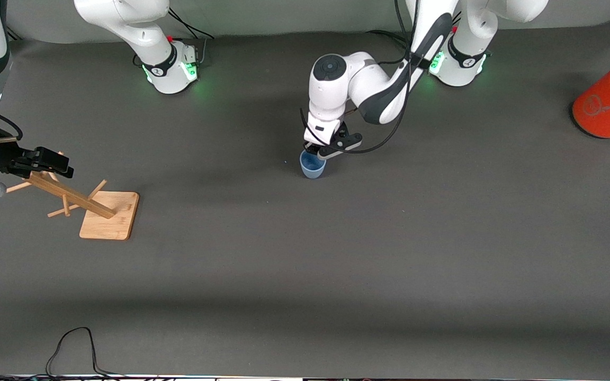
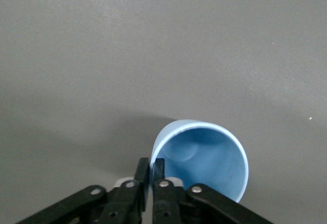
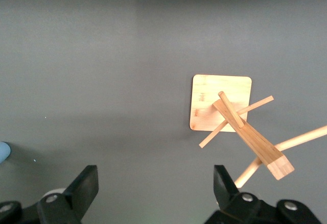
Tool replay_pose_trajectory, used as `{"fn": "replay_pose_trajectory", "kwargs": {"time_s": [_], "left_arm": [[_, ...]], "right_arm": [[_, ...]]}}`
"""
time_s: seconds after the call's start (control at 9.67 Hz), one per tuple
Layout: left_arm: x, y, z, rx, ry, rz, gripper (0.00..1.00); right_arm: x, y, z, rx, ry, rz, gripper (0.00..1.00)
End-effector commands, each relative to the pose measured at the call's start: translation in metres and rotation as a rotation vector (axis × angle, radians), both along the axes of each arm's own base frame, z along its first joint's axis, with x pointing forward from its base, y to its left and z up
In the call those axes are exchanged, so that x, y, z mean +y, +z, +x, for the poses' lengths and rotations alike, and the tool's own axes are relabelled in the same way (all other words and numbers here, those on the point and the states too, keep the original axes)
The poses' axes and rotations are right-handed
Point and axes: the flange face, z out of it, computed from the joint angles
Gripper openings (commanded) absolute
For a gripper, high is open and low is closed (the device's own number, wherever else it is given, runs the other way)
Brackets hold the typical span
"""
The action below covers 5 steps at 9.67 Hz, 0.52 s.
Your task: Rotate and upright cup with both arms
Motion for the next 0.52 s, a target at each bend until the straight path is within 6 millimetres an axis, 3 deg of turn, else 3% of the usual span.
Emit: {"fn": "replay_pose_trajectory", "kwargs": {"time_s": [0.0,0.21,0.31,0.41], "left_arm": [[-0.003,0.014,0.006,-0.003,0.023,0.041,1.0],[0.006,0.048,0.037,0.0,0.066,0.082,1.0],[0.021,0.068,0.061,0.017,0.08,0.113,1.0],[0.038,0.087,0.083,0.053,-0.015,0.164,1.0]], "right_arm": [[-0.002,0.003,-0.004,-0.02,0.034,-0.008,1.0],[-0.004,0.004,-0.001,-0.023,0.033,-0.011,1.0],[-0.006,0.006,-0.001,-0.028,0.028,-0.011,1.0],[-0.006,0.012,0.0,-0.04,0.027,-0.01,1.0]]}}
